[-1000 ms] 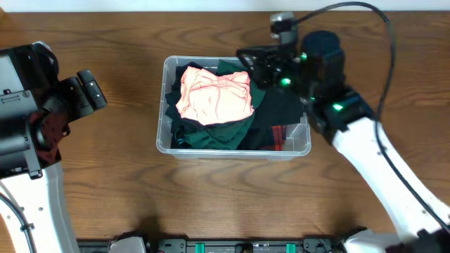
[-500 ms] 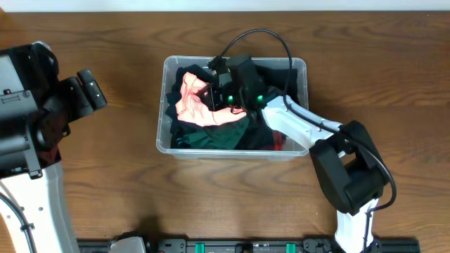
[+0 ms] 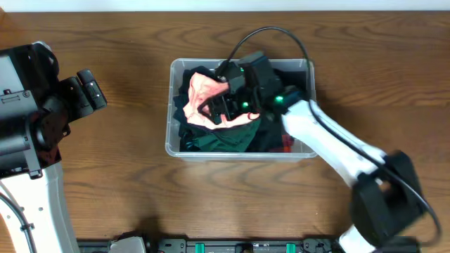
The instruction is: Pack container
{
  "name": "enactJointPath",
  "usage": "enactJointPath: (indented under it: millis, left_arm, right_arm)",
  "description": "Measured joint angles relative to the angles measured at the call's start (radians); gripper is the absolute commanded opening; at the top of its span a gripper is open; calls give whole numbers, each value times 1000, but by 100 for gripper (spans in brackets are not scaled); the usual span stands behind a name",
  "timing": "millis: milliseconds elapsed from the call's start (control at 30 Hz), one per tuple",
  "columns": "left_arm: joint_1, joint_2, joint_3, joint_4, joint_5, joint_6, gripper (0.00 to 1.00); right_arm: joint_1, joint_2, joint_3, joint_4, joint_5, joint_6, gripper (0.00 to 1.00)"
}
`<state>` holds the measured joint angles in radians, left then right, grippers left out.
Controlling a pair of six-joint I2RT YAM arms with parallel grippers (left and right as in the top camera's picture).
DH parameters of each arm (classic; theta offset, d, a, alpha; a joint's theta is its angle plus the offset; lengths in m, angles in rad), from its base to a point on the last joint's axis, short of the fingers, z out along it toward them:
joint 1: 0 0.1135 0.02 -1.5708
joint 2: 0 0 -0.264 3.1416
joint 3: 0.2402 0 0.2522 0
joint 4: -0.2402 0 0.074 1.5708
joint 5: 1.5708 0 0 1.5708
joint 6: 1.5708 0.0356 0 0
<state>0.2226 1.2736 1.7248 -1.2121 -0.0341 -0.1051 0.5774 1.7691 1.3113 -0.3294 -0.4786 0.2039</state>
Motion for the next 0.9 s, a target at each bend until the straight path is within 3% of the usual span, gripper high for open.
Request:
enactJointPath:
  millis: [167,467,633,900]
  left_arm:
    - [0,0,0,0,0,0,98]
    - [0,0,0,0,0,0,98]
    - [0,0,0,0,0,0,98]
    - [0,0,0,0,0,0,98]
  right_arm:
    - [-27,-199,-5,-29,110,-98,99]
    - [-137,-528,-5,-124,221,-150,99]
    - [-195,-630,-5,-227,307,-164,99]
    - [-405,-713,-5,-315,472,-180,99]
